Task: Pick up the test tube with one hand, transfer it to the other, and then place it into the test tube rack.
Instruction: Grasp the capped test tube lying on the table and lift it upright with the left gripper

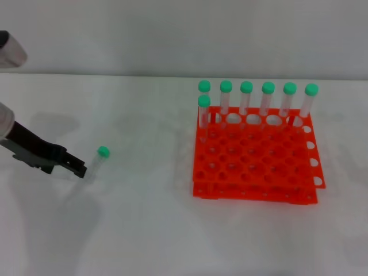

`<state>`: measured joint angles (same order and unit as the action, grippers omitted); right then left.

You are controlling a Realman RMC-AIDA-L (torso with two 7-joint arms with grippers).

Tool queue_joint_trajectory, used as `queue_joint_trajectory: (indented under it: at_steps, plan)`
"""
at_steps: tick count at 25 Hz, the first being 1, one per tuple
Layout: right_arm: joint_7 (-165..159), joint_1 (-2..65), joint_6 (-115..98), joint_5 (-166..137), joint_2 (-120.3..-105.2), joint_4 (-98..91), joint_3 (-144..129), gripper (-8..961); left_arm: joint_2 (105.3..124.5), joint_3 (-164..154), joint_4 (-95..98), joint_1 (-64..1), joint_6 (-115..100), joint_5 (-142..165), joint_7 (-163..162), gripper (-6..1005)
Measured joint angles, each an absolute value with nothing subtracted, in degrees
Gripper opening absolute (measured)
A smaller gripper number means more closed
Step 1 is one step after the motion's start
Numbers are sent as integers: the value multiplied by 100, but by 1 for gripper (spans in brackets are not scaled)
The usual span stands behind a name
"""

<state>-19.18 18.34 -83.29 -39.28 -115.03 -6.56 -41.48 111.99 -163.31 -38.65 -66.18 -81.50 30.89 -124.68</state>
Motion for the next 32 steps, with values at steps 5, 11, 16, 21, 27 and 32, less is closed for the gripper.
queue_joint_trajectory:
  at_steps: [5, 11, 16, 21, 27, 32]
  plan:
    - [-1942, 1828, -8334, -3928, -11507, -620, -4148, 860, 11314, -16328, -3672, -6607, -7783, 3102, -12481, 884]
    - [-1947, 1819, -8341, -3928, -11514, -562, -4153, 860, 11467, -16324, -3473, -6619, -7391, 3233, -12517, 883]
    - [-1955, 1819, -8349, -3929, -11514, -494, -4165, 860, 11487, -16321, -3385, -6652, -7302, 3295, -12578, 881]
    - [-1963, 1821, -8376, -3929, -11513, -466, -4161, 860, 11487, -16321, -3381, -6729, -7248, 3432, -12648, 873]
    - [-1969, 1816, -8385, -3929, -11513, -467, -4170, 860, 11535, -16321, -3278, -6775, -7237, 3674, -12713, 693]
    - [-1969, 1823, -8385, -3929, -11513, -466, -4173, 861, 11518, -16321, -3175, -6787, -7223, 3869, -12878, 599]
